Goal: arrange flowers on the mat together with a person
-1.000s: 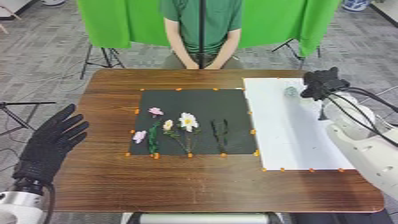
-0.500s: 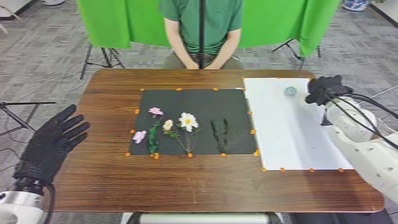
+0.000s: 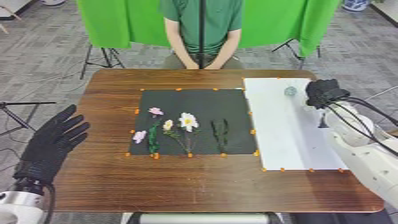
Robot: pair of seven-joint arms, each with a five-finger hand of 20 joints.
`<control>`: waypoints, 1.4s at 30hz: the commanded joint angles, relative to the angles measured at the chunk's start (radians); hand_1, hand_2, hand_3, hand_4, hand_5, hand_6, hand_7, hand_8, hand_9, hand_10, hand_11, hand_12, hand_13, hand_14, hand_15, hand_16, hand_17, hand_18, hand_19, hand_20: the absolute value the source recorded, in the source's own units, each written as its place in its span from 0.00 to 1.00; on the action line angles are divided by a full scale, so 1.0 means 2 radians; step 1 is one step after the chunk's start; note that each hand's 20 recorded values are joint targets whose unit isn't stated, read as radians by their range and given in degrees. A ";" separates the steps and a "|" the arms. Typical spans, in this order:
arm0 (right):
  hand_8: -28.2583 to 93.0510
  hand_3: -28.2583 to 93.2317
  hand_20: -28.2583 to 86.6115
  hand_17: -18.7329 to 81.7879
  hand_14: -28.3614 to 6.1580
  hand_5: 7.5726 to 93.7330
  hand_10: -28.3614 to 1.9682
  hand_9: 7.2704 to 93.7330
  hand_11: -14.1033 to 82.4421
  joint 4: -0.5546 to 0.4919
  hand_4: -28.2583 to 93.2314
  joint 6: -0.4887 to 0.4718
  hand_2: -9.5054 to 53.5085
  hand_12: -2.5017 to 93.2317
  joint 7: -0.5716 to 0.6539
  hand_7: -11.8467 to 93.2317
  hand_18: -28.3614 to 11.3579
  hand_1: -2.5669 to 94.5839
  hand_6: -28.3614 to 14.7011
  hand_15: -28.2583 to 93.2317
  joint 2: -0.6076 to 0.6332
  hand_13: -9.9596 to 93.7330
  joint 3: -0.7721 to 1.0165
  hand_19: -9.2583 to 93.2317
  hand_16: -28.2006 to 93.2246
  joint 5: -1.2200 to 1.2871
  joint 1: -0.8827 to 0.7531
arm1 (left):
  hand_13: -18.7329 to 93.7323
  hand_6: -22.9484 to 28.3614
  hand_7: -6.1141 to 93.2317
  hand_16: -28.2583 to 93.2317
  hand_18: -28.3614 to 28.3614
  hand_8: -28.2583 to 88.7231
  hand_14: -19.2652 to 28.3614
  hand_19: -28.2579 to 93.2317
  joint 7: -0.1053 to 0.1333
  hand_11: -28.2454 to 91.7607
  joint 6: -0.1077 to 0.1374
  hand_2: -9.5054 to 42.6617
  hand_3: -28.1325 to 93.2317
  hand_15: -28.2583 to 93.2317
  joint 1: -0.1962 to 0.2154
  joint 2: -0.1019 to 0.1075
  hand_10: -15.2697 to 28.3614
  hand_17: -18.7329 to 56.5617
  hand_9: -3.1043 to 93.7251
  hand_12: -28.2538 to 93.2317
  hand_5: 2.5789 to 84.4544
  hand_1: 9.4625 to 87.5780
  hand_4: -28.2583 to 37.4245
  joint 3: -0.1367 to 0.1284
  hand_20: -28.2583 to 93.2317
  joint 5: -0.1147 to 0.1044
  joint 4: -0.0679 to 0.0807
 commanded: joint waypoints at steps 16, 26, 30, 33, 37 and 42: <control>0.22 0.90 0.59 0.44 0.72 0.68 0.76 0.85 0.41 -0.190 0.00 0.077 0.00 0.60 -0.146 0.62 0.37 0.53 0.79 0.66 -0.105 0.74 -0.046 0.66 0.58 0.029 0.005 | 0.37 0.52 0.20 0.26 0.88 0.18 0.70 0.58 -0.008 0.37 -0.004 0.12 0.80 0.44 0.000 -0.008 0.61 0.13 0.31 0.39 0.35 0.24 0.03 0.013 0.31 -0.002 0.004; 0.21 0.89 0.59 0.44 0.72 0.68 0.77 0.85 0.40 -0.129 0.00 0.041 0.00 0.59 -0.155 0.62 0.37 0.54 0.79 0.66 -0.116 0.74 -0.104 0.66 0.59 0.016 0.032 | 0.37 0.52 0.20 0.26 0.88 0.18 0.70 0.58 -0.010 0.37 -0.003 0.12 0.80 0.44 0.007 -0.007 0.61 0.13 0.31 0.39 0.35 0.24 0.03 0.008 0.31 -0.003 0.003; 0.20 0.89 0.60 0.44 0.72 0.69 0.78 0.85 0.40 -0.112 0.00 0.036 0.00 0.59 -0.148 0.62 0.37 0.54 0.79 0.65 -0.116 0.74 -0.115 0.66 0.59 0.005 0.039 | 0.37 0.52 0.20 0.26 0.88 0.18 0.70 0.58 -0.009 0.37 -0.004 0.12 0.80 0.44 0.005 -0.005 0.61 0.13 0.31 0.39 0.35 0.24 0.03 0.008 0.31 -0.003 0.003; 0.20 0.89 0.60 0.43 0.72 0.69 0.78 0.85 0.40 -0.106 0.00 0.032 0.00 0.59 -0.148 0.62 0.37 0.54 0.79 0.65 -0.116 0.74 -0.119 0.65 0.59 0.003 0.043 | 0.37 0.52 0.20 0.26 0.88 0.18 0.70 0.58 -0.009 0.37 -0.003 0.12 0.80 0.44 0.007 -0.005 0.61 0.13 0.31 0.39 0.35 0.24 0.03 0.008 0.31 -0.003 0.003; 0.20 0.89 0.60 0.43 0.72 0.69 0.78 0.85 0.40 -0.099 0.00 0.037 0.00 0.59 -0.144 0.62 0.37 0.54 0.79 0.65 -0.115 0.74 -0.127 0.65 0.59 0.003 0.046 | 0.37 0.52 0.20 0.26 0.88 0.18 0.70 0.58 -0.010 0.37 -0.004 0.12 0.80 0.44 0.004 -0.004 0.61 0.13 0.31 0.39 0.35 0.24 0.03 0.009 0.31 -0.003 0.004; 0.20 0.88 0.60 0.43 0.72 0.69 0.78 0.85 0.40 -0.090 0.00 0.037 0.00 0.59 -0.137 0.62 0.37 0.54 0.79 0.65 -0.120 0.73 -0.130 0.65 0.59 -0.002 0.048 | 0.37 0.52 0.20 0.26 0.88 0.18 0.70 0.58 -0.011 0.37 -0.005 0.12 0.80 0.44 0.001 -0.001 0.61 0.13 0.31 0.39 0.35 0.24 0.03 0.009 0.31 -0.003 0.006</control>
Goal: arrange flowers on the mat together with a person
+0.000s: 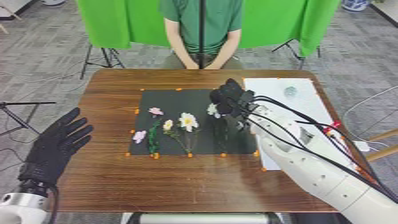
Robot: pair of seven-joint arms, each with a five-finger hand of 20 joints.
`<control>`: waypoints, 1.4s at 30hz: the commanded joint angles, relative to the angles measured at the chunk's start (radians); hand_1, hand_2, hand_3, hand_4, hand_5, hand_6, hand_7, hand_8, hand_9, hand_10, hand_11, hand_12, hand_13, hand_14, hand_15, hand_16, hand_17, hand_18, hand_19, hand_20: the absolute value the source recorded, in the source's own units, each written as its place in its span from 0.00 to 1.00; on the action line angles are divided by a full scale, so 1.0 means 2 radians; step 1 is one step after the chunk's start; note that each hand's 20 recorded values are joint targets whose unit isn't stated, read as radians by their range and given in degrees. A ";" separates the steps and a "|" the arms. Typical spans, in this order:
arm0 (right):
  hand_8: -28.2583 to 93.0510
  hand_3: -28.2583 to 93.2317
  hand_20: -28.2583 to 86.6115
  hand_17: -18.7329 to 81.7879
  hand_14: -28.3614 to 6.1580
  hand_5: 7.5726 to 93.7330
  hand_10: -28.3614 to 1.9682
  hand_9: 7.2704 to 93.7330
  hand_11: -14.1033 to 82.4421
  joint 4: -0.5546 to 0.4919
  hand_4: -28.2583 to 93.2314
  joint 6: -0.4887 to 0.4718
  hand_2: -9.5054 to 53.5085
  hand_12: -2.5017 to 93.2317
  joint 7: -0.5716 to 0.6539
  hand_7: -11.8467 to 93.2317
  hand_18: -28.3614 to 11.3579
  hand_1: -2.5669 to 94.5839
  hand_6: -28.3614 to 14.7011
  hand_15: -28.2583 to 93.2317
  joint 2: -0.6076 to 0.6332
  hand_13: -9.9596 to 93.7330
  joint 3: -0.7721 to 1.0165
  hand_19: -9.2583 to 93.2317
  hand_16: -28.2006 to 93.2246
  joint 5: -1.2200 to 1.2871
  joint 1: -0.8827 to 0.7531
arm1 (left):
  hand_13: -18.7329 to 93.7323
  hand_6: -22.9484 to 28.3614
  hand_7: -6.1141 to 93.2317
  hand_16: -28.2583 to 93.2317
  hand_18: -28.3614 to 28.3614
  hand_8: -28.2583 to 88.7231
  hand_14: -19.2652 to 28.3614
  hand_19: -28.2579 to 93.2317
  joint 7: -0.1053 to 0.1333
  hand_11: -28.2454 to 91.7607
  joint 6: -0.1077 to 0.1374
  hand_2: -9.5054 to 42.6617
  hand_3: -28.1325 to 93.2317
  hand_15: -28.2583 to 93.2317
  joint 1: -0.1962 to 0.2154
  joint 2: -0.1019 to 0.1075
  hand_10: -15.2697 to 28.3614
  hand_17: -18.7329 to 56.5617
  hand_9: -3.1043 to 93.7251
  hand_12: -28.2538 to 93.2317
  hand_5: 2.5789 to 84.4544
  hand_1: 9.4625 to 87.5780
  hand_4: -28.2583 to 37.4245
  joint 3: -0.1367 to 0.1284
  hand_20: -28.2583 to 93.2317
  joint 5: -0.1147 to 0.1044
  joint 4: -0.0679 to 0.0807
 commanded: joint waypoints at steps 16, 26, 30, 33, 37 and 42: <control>0.21 0.88 0.60 0.41 0.69 0.62 0.75 0.78 0.37 0.012 0.00 -0.025 0.00 0.57 0.013 0.58 0.35 0.48 0.77 0.68 -0.003 0.68 0.006 0.66 0.53 -0.014 -0.005 | 0.37 0.52 0.20 0.26 0.88 0.18 0.70 0.58 -0.012 0.37 -0.009 0.12 0.80 0.44 0.001 0.005 0.61 0.13 0.31 0.39 0.35 0.24 0.02 -0.002 0.31 -0.003 0.006; 0.21 0.89 0.60 0.39 0.66 0.59 0.73 0.71 0.45 0.012 0.00 -0.029 0.00 0.49 0.012 0.56 0.33 0.44 0.75 0.70 -0.005 0.64 0.013 0.65 0.46 -0.014 -0.004 | 0.37 0.52 0.20 0.26 0.88 0.18 0.70 0.58 -0.009 0.38 -0.007 0.12 0.80 0.44 0.002 0.007 0.61 0.13 0.31 0.39 0.35 0.24 0.02 -0.003 0.31 -0.004 0.005; 0.21 0.90 0.60 0.39 0.66 0.58 0.71 0.68 0.48 -0.004 0.00 -0.053 0.00 0.46 0.010 0.53 0.33 0.41 0.75 0.71 -0.001 0.64 0.027 0.65 0.46 -0.013 -0.008 | 0.37 0.52 0.20 0.26 0.88 0.18 0.70 0.58 -0.007 0.38 -0.006 0.12 0.80 0.44 0.003 0.007 0.61 0.13 0.31 0.39 0.35 0.24 0.02 -0.003 0.31 -0.005 0.005; 0.17 0.93 0.60 0.38 0.64 0.57 0.69 0.64 0.54 -0.025 0.00 -0.079 0.00 0.39 0.008 0.49 0.31 0.38 0.75 0.71 0.005 0.62 0.046 0.64 0.46 -0.012 -0.015 | 0.37 0.52 0.20 0.26 0.88 0.18 0.70 0.58 -0.008 0.37 -0.008 0.12 0.80 0.44 0.003 0.004 0.61 0.13 0.31 0.39 0.35 0.24 0.02 -0.006 0.31 -0.003 0.005; 0.09 0.94 0.60 0.36 0.63 0.54 0.65 0.59 0.56 -0.054 0.00 -0.112 0.00 0.35 0.007 0.47 0.30 0.34 0.72 0.70 0.012 0.60 0.070 0.63 0.45 0.006 -0.026 | 0.37 0.52 0.20 0.26 0.88 0.18 0.71 0.58 -0.009 0.37 -0.006 0.12 0.80 0.44 0.004 0.003 0.61 0.13 0.31 0.39 0.35 0.24 0.02 -0.007 0.31 -0.002 0.004; 0.10 0.94 0.59 0.35 0.61 0.49 0.63 0.54 0.51 -0.113 0.00 -0.169 0.00 0.33 0.007 0.43 0.28 0.31 0.68 0.68 0.017 0.57 0.139 0.62 0.45 0.065 -0.068 | 0.37 0.52 0.20 0.26 0.88 0.18 0.70 0.58 -0.006 0.37 -0.006 0.13 0.80 0.44 0.007 0.000 0.61 0.13 0.31 0.39 0.35 0.24 0.02 -0.008 0.31 -0.003 0.002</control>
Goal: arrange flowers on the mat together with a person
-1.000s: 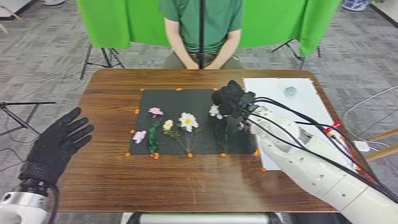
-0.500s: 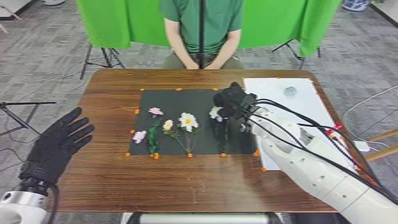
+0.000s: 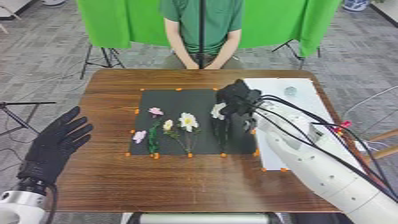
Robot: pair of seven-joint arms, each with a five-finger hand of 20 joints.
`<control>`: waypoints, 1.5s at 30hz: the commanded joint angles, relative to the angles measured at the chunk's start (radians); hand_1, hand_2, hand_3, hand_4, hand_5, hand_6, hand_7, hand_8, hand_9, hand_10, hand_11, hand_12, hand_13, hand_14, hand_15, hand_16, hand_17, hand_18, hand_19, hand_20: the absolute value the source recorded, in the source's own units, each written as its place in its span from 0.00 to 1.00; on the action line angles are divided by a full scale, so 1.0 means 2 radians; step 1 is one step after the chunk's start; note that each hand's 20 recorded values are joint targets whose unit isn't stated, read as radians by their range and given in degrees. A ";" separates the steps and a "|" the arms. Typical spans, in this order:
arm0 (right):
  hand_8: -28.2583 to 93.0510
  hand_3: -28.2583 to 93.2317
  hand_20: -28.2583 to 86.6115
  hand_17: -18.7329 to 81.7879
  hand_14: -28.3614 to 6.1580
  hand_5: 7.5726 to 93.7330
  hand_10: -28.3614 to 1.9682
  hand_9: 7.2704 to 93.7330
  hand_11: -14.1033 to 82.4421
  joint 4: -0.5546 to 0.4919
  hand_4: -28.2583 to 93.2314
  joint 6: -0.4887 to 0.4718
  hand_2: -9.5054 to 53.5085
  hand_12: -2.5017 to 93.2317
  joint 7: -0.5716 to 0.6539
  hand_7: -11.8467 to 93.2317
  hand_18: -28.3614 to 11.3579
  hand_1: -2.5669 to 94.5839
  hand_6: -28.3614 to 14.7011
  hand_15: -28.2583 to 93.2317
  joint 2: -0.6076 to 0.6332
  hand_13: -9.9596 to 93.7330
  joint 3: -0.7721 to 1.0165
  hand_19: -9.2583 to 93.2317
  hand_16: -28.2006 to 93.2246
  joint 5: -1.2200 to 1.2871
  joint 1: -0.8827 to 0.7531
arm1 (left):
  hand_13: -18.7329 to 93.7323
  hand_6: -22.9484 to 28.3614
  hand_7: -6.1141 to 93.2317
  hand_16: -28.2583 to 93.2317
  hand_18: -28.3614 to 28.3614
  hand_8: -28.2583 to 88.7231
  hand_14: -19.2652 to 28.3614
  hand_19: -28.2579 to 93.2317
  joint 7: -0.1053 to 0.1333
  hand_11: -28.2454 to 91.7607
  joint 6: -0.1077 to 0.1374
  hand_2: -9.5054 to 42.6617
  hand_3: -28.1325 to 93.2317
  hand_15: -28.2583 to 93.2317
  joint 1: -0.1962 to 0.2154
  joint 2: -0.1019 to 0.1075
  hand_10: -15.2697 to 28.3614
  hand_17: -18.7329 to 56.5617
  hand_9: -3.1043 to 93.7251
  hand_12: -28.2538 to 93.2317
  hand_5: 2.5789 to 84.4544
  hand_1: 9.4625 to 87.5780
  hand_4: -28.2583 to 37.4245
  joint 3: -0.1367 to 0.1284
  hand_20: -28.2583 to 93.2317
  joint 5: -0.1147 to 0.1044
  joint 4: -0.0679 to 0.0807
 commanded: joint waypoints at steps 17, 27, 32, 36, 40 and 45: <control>0.17 0.98 0.50 0.32 0.45 0.36 0.48 0.37 0.25 -0.263 0.10 -0.152 0.26 0.31 0.007 0.21 0.20 0.22 0.54 0.33 -0.057 0.42 0.543 0.48 0.53 0.686 -0.445 | 0.37 0.53 0.20 0.26 0.89 0.18 0.70 0.59 0.025 0.38 -0.004 0.13 0.80 0.44 0.023 -0.033 0.61 0.13 0.31 0.39 0.36 0.24 0.02 -0.021 0.31 0.003 -0.019; 0.19 0.90 0.48 0.32 0.44 0.31 0.48 0.34 0.21 -0.298 0.06 -0.121 0.09 0.31 0.020 0.18 0.18 0.21 0.48 0.29 -0.132 0.40 0.570 0.43 0.55 0.713 -0.534 | 0.37 0.51 0.21 0.26 0.91 0.17 0.71 0.58 0.071 0.38 0.014 0.04 0.79 0.43 0.029 -0.032 0.60 0.15 0.30 0.39 0.34 0.26 0.04 -0.012 0.30 0.012 -0.023; 0.19 0.90 0.48 0.31 0.45 0.31 0.48 0.33 0.21 -0.294 0.06 -0.114 0.08 0.32 0.021 0.19 0.18 0.21 0.49 0.29 -0.143 0.40 0.568 0.43 0.55 0.716 -0.533 | 0.39 0.51 0.23 0.23 0.92 0.17 0.73 0.58 0.070 0.36 0.026 0.03 0.81 0.39 0.032 -0.028 0.61 0.17 0.32 0.37 0.35 0.26 0.06 -0.006 0.28 0.035 -0.026; 0.19 0.91 0.48 0.31 0.45 0.31 0.48 0.33 0.21 -0.292 0.06 -0.097 0.08 0.33 0.016 0.20 0.18 0.21 0.49 0.29 -0.140 0.40 0.558 0.44 0.56 0.732 -0.538 | 0.39 0.51 0.23 0.24 0.91 0.16 0.73 0.58 0.067 0.36 0.029 0.02 0.80 0.39 0.030 -0.030 0.60 0.17 0.32 0.37 0.35 0.27 0.08 0.001 0.28 0.034 -0.025; 0.19 0.91 0.46 0.33 0.46 0.30 0.47 0.32 0.22 -0.291 0.05 -0.106 0.08 0.33 0.015 0.20 0.19 0.21 0.49 0.29 -0.145 0.41 0.562 0.41 0.56 0.730 -0.539 | 0.38 0.51 0.23 0.25 0.89 0.16 0.70 0.58 0.060 0.37 0.023 0.02 0.80 0.39 0.026 -0.032 0.60 0.16 0.32 0.38 0.35 0.27 0.07 0.003 0.28 0.031 -0.024; 0.19 0.91 0.46 0.32 0.46 0.31 0.48 0.32 0.23 -0.287 0.05 -0.105 0.09 0.32 0.020 0.21 0.21 0.21 0.49 0.29 -0.156 0.41 0.558 0.41 0.56 0.748 -0.545 | 0.38 0.51 0.22 0.25 0.89 0.17 0.70 0.58 0.056 0.37 0.020 0.03 0.80 0.40 0.020 -0.029 0.60 0.16 0.32 0.38 0.35 0.26 0.06 0.005 0.29 0.027 -0.021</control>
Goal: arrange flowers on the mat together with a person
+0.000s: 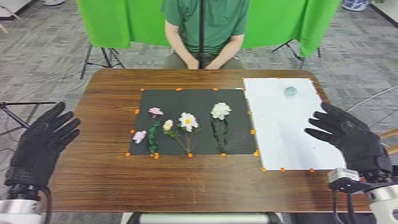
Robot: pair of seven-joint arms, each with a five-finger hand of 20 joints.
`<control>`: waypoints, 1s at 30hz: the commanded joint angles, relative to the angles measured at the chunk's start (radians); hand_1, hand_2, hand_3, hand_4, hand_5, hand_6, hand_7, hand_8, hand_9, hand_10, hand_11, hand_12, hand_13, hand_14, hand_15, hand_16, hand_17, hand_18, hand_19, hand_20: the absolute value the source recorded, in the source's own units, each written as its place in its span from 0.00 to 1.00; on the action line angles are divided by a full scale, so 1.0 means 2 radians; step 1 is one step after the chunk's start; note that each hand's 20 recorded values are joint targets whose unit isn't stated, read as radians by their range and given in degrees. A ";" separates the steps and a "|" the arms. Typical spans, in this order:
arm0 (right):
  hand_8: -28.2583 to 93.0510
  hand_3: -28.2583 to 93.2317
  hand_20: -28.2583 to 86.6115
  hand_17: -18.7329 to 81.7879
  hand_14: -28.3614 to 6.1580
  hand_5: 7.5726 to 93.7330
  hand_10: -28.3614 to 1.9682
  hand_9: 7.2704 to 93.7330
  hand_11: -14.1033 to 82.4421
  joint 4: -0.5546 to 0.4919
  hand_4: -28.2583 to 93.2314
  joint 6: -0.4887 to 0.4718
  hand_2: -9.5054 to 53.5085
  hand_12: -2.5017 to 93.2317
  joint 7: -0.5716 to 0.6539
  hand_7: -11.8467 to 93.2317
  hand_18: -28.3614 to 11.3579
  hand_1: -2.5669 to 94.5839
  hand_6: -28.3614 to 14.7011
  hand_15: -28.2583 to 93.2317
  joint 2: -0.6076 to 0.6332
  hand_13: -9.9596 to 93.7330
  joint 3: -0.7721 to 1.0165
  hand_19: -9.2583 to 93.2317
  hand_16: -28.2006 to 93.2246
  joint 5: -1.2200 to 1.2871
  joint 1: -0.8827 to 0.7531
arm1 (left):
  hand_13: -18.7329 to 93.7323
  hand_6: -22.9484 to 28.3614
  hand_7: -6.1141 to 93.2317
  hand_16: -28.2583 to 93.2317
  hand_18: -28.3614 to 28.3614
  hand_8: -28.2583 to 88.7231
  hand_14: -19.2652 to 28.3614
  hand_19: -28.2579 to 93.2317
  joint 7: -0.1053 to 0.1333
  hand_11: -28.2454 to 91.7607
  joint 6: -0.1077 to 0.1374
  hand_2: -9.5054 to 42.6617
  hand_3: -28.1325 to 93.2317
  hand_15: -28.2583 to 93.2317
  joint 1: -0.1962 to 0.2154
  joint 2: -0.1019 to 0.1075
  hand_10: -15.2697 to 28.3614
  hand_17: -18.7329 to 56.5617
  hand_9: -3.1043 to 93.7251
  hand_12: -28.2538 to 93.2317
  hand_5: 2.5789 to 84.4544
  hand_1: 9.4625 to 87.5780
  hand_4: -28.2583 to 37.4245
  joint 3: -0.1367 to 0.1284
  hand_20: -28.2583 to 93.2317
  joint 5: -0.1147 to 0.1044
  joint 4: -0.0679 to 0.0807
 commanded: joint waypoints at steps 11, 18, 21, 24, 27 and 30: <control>0.18 0.92 0.48 0.31 0.47 0.31 0.48 0.32 0.24 0.009 0.05 -0.022 0.09 0.32 -0.002 0.22 0.20 0.21 0.50 0.31 -0.032 0.40 0.015 0.44 0.56 0.014 -0.016 | 0.38 0.52 0.22 0.25 0.88 0.17 0.70 0.58 -0.021 0.37 -0.008 0.04 0.80 0.41 -0.012 0.004 0.60 0.16 0.32 0.38 0.36 0.26 0.06 0.011 0.29 -0.007 0.009; 0.18 0.92 0.48 0.30 0.47 0.32 0.48 0.33 0.24 0.010 0.05 -0.046 0.10 0.32 0.004 0.22 0.20 0.21 0.51 0.32 -0.051 0.41 0.026 0.45 0.56 0.031 -0.031 | 0.38 0.52 0.22 0.25 0.88 0.17 0.70 0.58 -0.023 0.38 -0.003 0.05 0.80 0.41 -0.014 0.006 0.60 0.16 0.33 0.38 0.36 0.26 0.06 0.015 0.30 -0.013 0.012; 0.18 0.92 0.48 0.30 0.48 0.32 0.48 0.33 0.24 0.007 0.05 -0.052 0.10 0.32 0.004 0.22 0.20 0.21 0.51 0.32 -0.053 0.41 0.027 0.45 0.55 0.017 -0.035 | 0.38 0.52 0.22 0.25 0.88 0.17 0.70 0.58 -0.022 0.38 -0.003 0.05 0.80 0.42 -0.005 0.005 0.60 0.16 0.33 0.38 0.36 0.26 0.06 0.011 0.30 -0.015 0.009; 0.18 0.92 0.48 0.30 0.48 0.32 0.48 0.33 0.24 0.007 0.05 -0.048 0.10 0.32 0.005 0.22 0.20 0.21 0.51 0.32 -0.050 0.41 0.025 0.45 0.55 0.021 -0.040 | 0.38 0.52 0.22 0.25 0.88 0.17 0.70 0.58 -0.023 0.38 -0.007 0.05 0.80 0.42 -0.017 0.012 0.60 0.16 0.33 0.38 0.36 0.26 0.05 0.013 0.30 -0.015 0.012; 0.18 0.92 0.48 0.30 0.47 0.32 0.48 0.33 0.24 0.004 0.05 -0.039 0.10 0.31 0.003 0.22 0.20 0.21 0.52 0.32 -0.054 0.41 0.019 0.45 0.55 0.020 -0.041 | 0.38 0.52 0.22 0.25 0.88 0.17 0.70 0.58 -0.030 0.38 -0.007 0.05 0.80 0.42 -0.015 0.013 0.61 0.16 0.33 0.38 0.36 0.25 0.05 0.007 0.30 -0.017 0.009; 0.18 0.93 0.48 0.30 0.47 0.32 0.47 0.33 0.24 0.004 0.05 -0.041 0.10 0.31 0.001 0.22 0.20 0.21 0.52 0.32 -0.056 0.41 0.015 0.46 0.55 0.015 -0.038 | 0.38 0.52 0.22 0.25 0.88 0.17 0.70 0.58 -0.034 0.38 -0.010 0.05 0.80 0.41 -0.007 0.009 0.61 0.16 0.33 0.38 0.36 0.25 0.05 0.001 0.30 -0.019 0.008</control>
